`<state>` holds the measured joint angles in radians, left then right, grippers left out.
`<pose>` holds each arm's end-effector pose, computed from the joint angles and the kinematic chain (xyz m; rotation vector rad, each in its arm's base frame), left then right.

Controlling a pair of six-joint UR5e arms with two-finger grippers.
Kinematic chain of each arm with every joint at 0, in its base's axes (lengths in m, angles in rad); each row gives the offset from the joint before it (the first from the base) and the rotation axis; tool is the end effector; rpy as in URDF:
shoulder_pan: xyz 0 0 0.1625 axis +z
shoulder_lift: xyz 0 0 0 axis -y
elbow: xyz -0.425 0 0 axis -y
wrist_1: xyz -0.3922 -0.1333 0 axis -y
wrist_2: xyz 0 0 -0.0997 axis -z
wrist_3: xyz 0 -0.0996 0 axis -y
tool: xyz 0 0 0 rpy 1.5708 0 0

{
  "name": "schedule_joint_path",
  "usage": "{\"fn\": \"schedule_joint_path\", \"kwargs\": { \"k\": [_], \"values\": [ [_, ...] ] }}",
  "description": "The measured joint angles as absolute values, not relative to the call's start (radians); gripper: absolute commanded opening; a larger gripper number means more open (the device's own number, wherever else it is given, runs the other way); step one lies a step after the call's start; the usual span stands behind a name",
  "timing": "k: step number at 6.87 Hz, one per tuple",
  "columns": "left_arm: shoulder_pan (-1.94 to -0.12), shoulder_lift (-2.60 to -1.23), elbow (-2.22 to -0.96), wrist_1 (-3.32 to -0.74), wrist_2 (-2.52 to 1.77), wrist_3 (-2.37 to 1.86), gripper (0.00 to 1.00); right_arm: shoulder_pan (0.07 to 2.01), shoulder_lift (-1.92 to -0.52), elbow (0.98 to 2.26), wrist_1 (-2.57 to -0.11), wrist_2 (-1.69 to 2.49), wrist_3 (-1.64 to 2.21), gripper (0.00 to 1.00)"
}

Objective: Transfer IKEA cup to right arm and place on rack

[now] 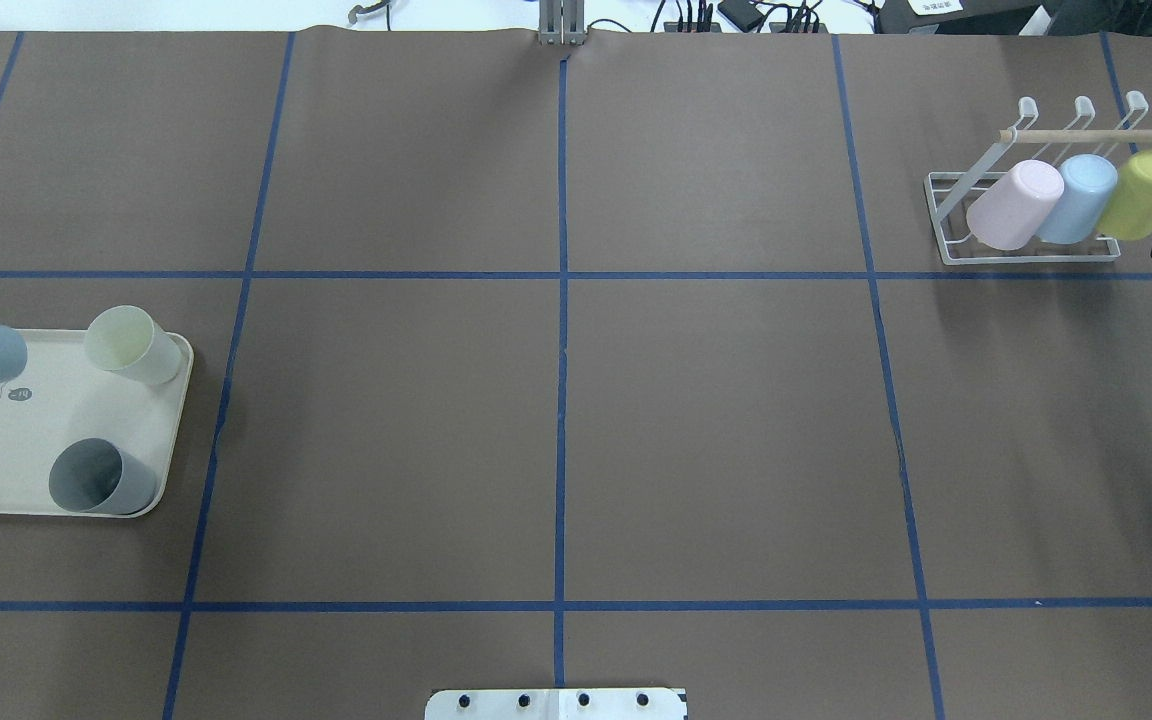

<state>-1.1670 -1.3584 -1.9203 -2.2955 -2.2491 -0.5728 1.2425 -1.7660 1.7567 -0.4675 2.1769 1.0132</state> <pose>0.1010 -0.4165 0.4992 0.4317 0.9463 0.1386 -0.0656 -0.4300 0.5321 0.4907 -1.0822 0.2715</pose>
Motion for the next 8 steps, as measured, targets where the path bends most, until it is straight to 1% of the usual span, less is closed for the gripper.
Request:
{"fn": "schedule_joint_path", "kwargs": {
  "k": [2,4,5,6,8],
  "values": [
    [-1.173,-1.611,-1.899,-2.158,-2.232,-0.769,0.00,1.220,-1.724,1.761,-0.424,2.177,1.162,1.00],
    [-1.070,-1.876,-1.822,-2.147,-2.229,-1.101,0.00,1.143,-1.628,1.764,-0.349,2.172,1.453,1.00],
    [-1.015,-1.987,-1.762,-2.211,-2.227,-1.252,0.00,1.108,-1.578,1.770,-0.326,2.170,1.587,1.00],
    [-0.974,-2.046,-1.699,-2.362,-2.223,-1.398,0.00,1.077,-1.527,1.779,-0.304,2.168,1.722,1.00],
    [-0.896,-2.090,-1.578,-2.773,-2.129,-1.690,0.00,1.023,-1.407,1.799,-0.287,2.137,1.975,1.00]
  ]
}}
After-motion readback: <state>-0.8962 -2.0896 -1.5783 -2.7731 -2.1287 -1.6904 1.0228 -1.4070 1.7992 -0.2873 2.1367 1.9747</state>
